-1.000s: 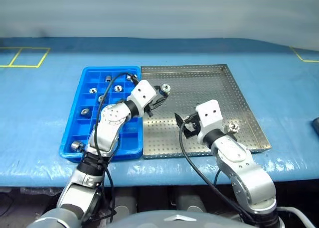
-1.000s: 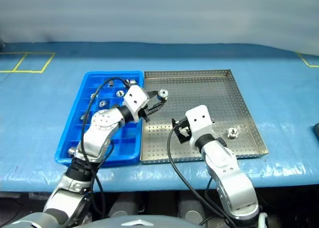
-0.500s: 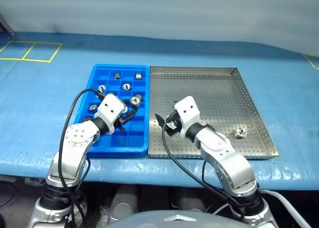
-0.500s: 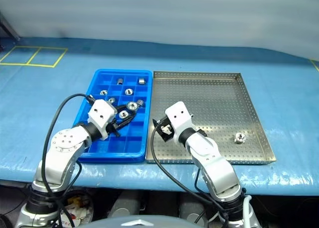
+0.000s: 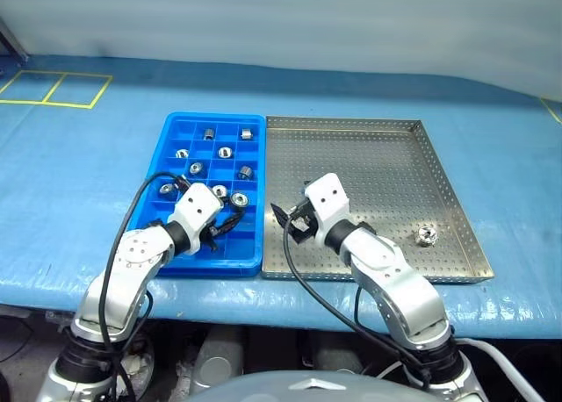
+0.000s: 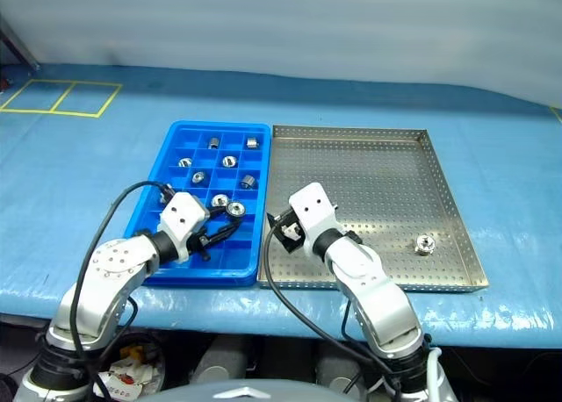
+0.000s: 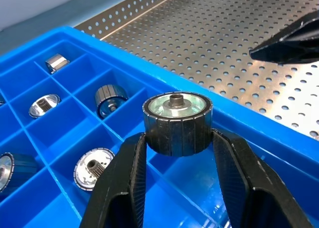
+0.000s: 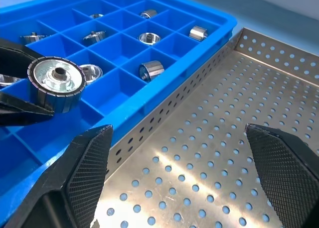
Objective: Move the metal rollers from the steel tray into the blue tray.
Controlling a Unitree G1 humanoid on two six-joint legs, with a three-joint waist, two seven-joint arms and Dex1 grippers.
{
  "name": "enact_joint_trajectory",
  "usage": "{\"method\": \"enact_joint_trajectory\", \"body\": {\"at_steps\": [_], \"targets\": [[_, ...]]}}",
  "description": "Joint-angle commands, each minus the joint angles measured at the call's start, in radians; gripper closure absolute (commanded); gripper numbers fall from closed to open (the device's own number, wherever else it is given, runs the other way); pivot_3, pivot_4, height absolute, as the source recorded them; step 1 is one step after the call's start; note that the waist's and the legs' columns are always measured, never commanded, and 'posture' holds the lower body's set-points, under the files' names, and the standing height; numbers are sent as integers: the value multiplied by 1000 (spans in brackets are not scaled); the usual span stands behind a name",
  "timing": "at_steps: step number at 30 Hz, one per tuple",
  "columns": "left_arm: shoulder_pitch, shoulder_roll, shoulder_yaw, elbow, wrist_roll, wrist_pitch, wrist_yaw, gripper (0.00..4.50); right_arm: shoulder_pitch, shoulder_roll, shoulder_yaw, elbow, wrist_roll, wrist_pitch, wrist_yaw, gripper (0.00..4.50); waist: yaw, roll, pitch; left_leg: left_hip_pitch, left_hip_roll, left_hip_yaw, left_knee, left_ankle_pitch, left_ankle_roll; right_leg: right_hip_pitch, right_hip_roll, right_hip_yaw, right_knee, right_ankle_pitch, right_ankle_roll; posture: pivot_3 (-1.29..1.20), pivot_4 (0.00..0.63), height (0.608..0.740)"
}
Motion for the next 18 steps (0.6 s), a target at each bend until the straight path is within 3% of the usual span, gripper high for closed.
{"method": "enact_joint_trajectory", "body": {"at_steps": [1, 5, 13, 18], "targets": [[-14, 23, -15, -11, -21, 14, -26, 2817, 6, 4, -20, -48, -13, -10, -17, 0, -4, 0, 0, 0, 0, 0, 0, 0, 0, 0, 0, 0, 0, 0, 0, 161, 150, 740], [-30, 24, -25, 7, -23, 24, -32, 2817, 16, 6, -24, -57, -18, -7, -28, 0, -9, 0, 0, 0, 0, 0, 0, 0, 0, 0, 0, 0, 0, 0, 0, 148, 150, 740], [-60, 29, -23, 19, -43, 22, -52, 74, 37, 11, -26, -74, -26, -4, -40, 0, -22, 0, 0, 0, 0, 0, 0, 0, 0, 0, 0, 0, 0, 0, 0, 132, 150, 740], [-122, -2, -10, 26, -91, 1, -70, 28, 70, 12, -56, -119, -25, -6, -51, 0, -20, 0, 0, -1, 0, 0, 1, 0, 0, 0, -1, 0, 0, 0, 0, 116, 150, 740]]}}
